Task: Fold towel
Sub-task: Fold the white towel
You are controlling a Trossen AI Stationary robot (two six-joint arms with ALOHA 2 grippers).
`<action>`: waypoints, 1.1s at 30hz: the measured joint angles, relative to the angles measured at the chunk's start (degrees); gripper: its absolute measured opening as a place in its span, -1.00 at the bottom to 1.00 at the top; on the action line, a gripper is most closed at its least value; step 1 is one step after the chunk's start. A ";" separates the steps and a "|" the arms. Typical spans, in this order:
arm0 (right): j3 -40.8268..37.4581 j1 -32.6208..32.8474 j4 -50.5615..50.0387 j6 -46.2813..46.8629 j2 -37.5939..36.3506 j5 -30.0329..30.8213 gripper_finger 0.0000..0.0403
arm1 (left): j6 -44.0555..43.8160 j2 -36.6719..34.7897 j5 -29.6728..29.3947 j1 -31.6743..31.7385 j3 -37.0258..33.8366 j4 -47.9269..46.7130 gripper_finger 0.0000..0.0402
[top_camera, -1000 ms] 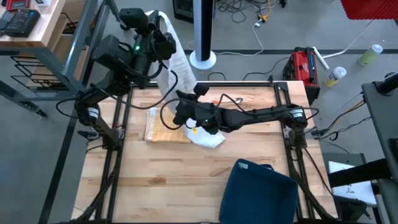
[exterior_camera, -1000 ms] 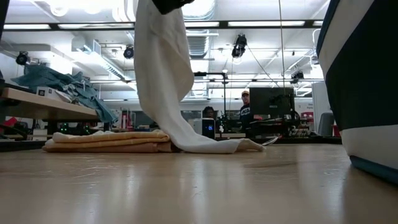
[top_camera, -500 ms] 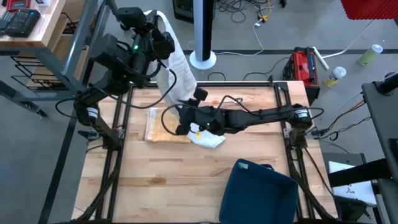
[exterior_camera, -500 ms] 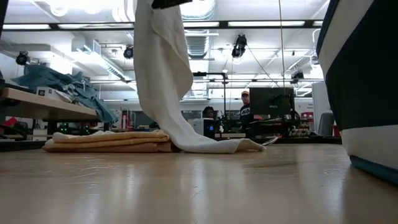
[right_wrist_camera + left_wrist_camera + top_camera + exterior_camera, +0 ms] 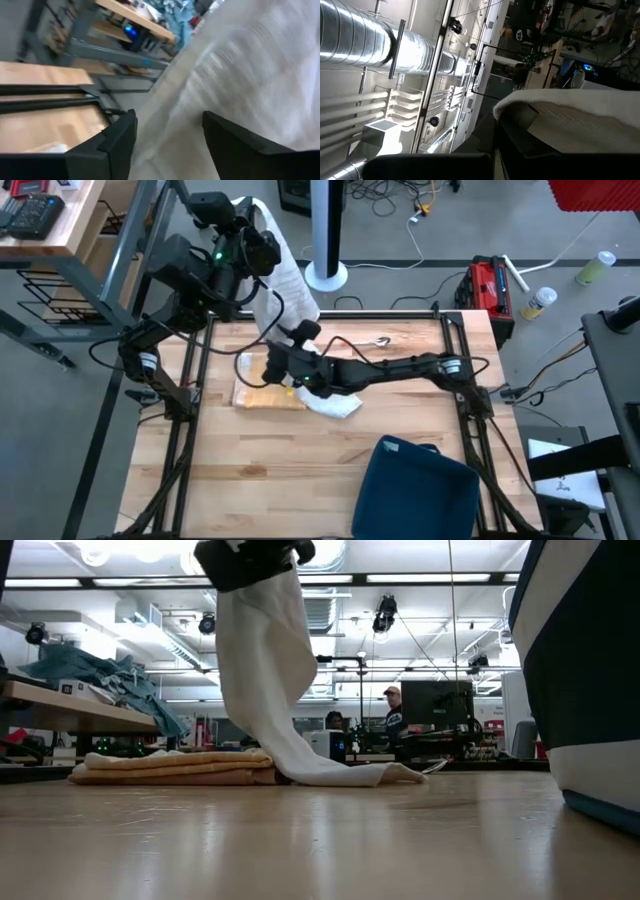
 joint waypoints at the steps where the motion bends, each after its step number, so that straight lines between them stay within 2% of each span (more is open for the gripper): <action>1: 1.26 0.00 -0.02 -1.84 0.85 1.27 0.05 | -0.35 0.00 -0.01 0.01 0.00 -0.46 -1.00; 4: 3.49 0.54 -0.71 -5.22 2.42 2.44 -0.15 | -1.18 0.00 -0.20 -0.01 0.00 -2.24 -1.00; 9: 4.72 2.47 -3.53 -8.97 2.15 2.58 -0.77 | -1.47 0.00 -0.33 0.02 0.00 -2.42 -1.00; 11: 4.72 3.06 -6.14 -9.45 1.35 2.68 -0.94 | -1.51 0.00 -0.37 0.08 0.00 -2.46 -1.00; 16: 4.72 3.37 -11.71 -8.31 -1.40 6.05 -0.98 | -1.80 0.00 -0.70 0.08 0.00 -2.66 -1.00; 23: 4.70 3.48 -31.23 3.94 -8.14 5.12 -0.99 | -3.64 -0.07 -1.13 0.56 0.00 -5.43 -1.00; 26: 4.66 3.46 -37.20 4.72 -12.65 5.44 -0.99 | -3.68 -0.17 -1.11 0.56 0.00 -5.52 -1.00; 30: 4.59 3.46 -41.34 -0.23 -20.66 7.41 -1.00 | -3.63 -0.20 -0.57 0.92 0.00 -6.43 -1.00; 33: 5.15 3.58 -37.47 -9.91 -27.50 12.95 -1.00 | -0.69 -0.29 1.00 1.09 0.00 -6.48 -1.00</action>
